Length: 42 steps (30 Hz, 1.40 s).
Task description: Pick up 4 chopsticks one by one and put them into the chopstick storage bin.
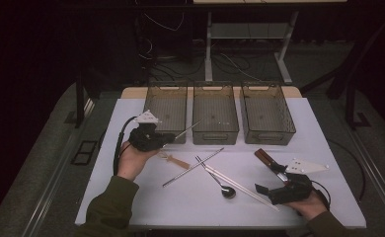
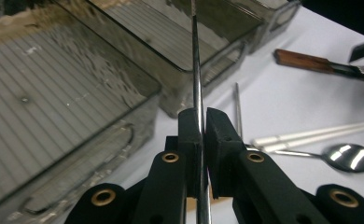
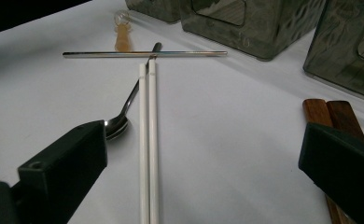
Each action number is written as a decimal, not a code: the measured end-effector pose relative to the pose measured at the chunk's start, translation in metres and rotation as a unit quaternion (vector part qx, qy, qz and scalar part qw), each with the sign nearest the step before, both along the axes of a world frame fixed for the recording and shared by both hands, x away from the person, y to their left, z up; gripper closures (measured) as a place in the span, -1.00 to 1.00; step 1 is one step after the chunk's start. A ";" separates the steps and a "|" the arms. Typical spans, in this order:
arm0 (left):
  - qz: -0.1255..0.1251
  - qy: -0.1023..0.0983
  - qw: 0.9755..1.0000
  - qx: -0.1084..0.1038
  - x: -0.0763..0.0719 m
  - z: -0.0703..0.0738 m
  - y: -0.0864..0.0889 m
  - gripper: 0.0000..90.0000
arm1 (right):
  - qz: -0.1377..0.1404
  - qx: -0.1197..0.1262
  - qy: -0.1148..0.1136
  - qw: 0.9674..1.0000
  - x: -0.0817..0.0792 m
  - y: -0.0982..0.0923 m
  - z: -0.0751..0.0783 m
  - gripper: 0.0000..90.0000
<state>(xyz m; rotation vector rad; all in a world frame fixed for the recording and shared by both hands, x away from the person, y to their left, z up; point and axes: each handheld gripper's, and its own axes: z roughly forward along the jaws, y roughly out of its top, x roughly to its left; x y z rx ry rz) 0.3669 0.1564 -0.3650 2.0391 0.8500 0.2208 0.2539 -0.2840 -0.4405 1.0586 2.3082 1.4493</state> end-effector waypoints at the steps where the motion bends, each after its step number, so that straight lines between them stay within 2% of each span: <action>1: 0.001 0.000 1.000 0.001 0.002 0.001 0.001 0.88 | -0.001 0.001 0.000 1.000 0.000 0.000 0.000 -0.97; 14: 0.038 -0.010 0.999 -0.001 0.034 0.014 0.003 0.88 | 0.000 0.000 0.000 1.000 -0.002 0.002 0.000 -0.97; 18: 0.049 -0.010 0.999 0.010 0.046 0.018 0.002 0.88 | 0.000 0.000 0.000 1.000 -0.002 0.002 0.000 -0.97; 21: 0.057 -0.014 0.998 0.014 0.054 0.018 0.002 0.88 | 0.000 0.000 0.000 1.000 -0.002 0.001 0.000 -0.97; 23: 0.066 -0.013 0.998 0.009 0.060 0.017 0.002 0.88 | 0.000 0.000 -0.002 1.000 -0.002 0.001 0.000 -0.97; 25: 0.070 -0.013 0.997 0.014 0.065 0.016 0.003 0.89 | 0.000 0.001 -0.003 1.000 -0.002 0.001 0.000 -0.97; 30: 0.095 -0.006 0.995 0.013 0.073 0.015 0.003 0.88 | 0.000 -0.002 0.001 1.000 -0.002 0.001 0.000 -0.97; 35: 0.108 0.001 0.994 0.010 0.081 0.013 0.005 0.88 | -0.002 -0.003 -0.002 1.000 -0.003 0.001 0.000 -0.97; 37: 0.121 0.007 0.993 0.010 0.085 0.011 0.008 0.88 | -0.003 -0.004 -0.001 1.000 -0.003 0.001 0.000 -0.97; 42: 0.134 0.015 0.990 0.027 0.093 0.004 0.015 0.88 | -0.004 -0.002 -0.001 1.000 -0.003 0.000 0.000 -0.97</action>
